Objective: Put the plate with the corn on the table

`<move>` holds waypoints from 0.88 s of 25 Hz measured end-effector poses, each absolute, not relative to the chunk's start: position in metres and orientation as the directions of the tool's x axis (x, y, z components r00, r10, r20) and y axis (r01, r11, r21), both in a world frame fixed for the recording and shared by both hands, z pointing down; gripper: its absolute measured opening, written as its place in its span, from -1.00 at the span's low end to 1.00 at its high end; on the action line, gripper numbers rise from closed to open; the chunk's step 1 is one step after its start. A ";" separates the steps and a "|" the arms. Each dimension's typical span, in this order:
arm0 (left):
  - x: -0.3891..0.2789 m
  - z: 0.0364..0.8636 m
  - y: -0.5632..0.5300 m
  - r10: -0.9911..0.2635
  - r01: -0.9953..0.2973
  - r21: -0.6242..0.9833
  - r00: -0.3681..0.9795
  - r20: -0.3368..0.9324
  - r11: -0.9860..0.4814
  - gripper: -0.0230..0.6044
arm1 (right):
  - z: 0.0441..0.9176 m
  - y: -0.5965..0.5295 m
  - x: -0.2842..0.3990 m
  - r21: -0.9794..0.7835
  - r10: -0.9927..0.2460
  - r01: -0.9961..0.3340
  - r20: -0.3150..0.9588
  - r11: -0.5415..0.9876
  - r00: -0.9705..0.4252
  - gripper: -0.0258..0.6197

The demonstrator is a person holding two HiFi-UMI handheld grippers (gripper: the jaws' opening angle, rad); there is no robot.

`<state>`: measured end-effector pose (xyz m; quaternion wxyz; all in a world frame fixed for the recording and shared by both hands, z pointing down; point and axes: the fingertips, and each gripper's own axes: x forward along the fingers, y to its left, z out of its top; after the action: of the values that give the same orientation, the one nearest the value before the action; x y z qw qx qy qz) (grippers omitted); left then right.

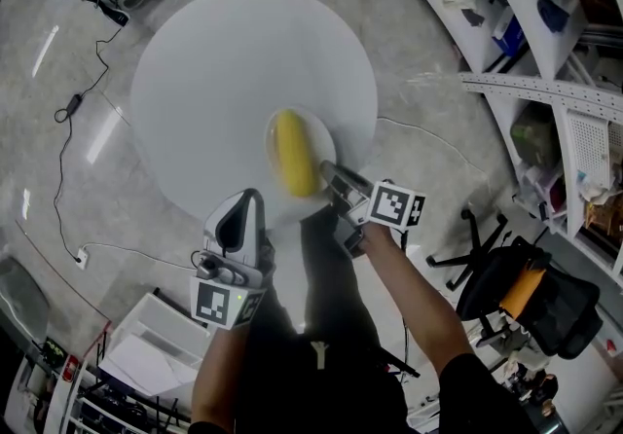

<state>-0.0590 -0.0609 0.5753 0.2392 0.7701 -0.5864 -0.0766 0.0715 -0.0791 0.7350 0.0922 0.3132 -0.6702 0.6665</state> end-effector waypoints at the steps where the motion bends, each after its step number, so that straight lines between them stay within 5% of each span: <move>1: -0.059 0.576 -0.061 -0.940 -0.866 0.460 0.298 0.165 -0.193 -0.92 | 0.735 -0.079 0.073 -0.820 -0.290 -0.569 0.560 -0.063 -0.776 -0.78; 22: -0.061 0.578 -0.057 -0.942 -0.861 0.466 0.301 0.149 -0.201 -0.92 | 0.734 -0.067 0.070 -0.615 -0.165 -0.727 0.718 0.306 -0.677 -0.55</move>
<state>-0.0608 -0.0572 0.5779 0.2385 0.7703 -0.5853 -0.0844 0.0695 -0.0672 0.7340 0.2749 0.2935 -0.7600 0.5106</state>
